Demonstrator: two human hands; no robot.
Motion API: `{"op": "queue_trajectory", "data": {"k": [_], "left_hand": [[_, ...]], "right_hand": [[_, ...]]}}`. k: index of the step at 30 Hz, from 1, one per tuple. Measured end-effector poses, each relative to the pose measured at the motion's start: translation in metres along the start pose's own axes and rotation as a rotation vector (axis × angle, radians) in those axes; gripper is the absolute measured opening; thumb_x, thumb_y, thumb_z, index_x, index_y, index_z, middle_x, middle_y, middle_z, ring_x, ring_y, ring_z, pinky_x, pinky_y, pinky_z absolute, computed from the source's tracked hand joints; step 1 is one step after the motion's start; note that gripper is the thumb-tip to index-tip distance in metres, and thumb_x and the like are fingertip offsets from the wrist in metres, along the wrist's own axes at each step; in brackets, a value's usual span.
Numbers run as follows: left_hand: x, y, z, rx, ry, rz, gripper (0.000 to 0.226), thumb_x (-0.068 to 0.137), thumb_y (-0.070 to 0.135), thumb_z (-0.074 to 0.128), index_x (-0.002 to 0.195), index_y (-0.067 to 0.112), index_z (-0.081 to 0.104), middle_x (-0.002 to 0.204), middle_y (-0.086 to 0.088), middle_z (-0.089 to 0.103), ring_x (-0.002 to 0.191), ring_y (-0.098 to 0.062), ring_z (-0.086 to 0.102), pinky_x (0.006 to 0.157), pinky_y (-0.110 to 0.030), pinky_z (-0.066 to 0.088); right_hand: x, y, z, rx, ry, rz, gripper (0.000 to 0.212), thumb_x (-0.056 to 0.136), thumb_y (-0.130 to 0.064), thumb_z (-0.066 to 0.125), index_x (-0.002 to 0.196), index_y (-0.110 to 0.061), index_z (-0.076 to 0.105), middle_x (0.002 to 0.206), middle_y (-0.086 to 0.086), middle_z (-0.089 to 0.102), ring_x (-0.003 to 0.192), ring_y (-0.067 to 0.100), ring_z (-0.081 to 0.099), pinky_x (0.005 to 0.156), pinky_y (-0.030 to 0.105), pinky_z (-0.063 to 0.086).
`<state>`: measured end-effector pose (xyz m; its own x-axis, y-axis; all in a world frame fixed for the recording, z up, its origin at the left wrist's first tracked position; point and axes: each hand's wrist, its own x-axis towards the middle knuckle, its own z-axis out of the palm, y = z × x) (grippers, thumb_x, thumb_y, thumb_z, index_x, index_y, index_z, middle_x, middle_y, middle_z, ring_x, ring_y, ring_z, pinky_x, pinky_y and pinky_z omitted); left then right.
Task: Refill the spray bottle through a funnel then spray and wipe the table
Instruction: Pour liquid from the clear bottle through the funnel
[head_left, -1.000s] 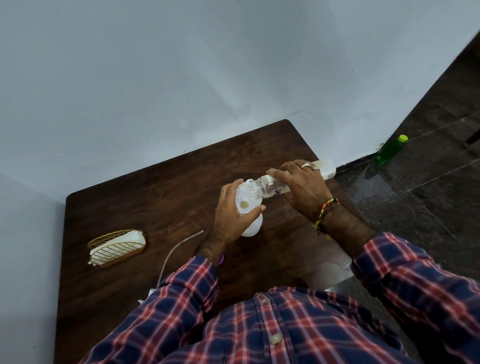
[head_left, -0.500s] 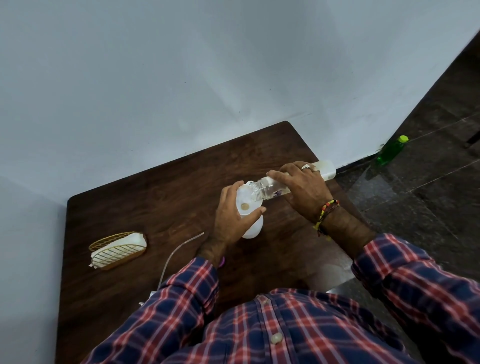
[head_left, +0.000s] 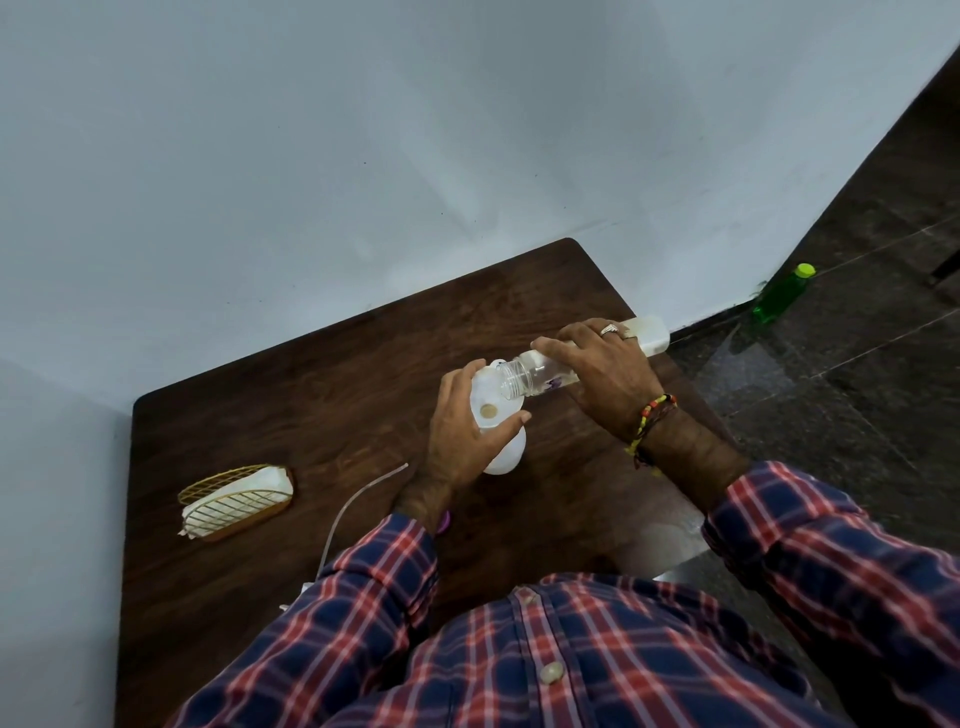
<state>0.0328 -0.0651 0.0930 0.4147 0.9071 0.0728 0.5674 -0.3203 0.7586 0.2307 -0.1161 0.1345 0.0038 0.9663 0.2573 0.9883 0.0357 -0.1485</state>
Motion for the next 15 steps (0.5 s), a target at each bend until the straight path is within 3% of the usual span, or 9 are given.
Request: {"op": "queue_trajectory", "data": {"k": [11, 15], "left_hand": [[-0.0003, -0.0008, -0.0003, 0.010, 0.008, 0.008, 0.084, 0.073, 0.048, 0.078, 0.141, 0.018, 0.039, 0.141, -0.001, 0.042, 0.119, -0.004, 0.042, 0.094, -0.016, 0.035], [0.0002, -0.0010, 0.0005, 0.008, -0.001, 0.002, 0.084, 0.073, 0.048, 0.078, 0.141, 0.018, 0.039, 0.142, 0.000, 0.042, 0.122, -0.010, 0.045, 0.096, -0.019, 0.037]], "right_hand": [[0.0005, -0.0005, 0.0000, 0.001, -0.007, 0.002, 0.062, 0.067, -0.005, 0.078, 0.124, -0.021, 0.062, 0.112, 0.012, 0.066, 0.107, 0.039, 0.060, 0.090, 0.055, 0.047], [0.0005, -0.0001, 0.0009, -0.005, -0.009, 0.005, 0.063, 0.066, -0.005, 0.079, 0.124, -0.022, 0.062, 0.111, 0.012, 0.066, 0.106, 0.038, 0.060, 0.092, 0.055, 0.047]]}}
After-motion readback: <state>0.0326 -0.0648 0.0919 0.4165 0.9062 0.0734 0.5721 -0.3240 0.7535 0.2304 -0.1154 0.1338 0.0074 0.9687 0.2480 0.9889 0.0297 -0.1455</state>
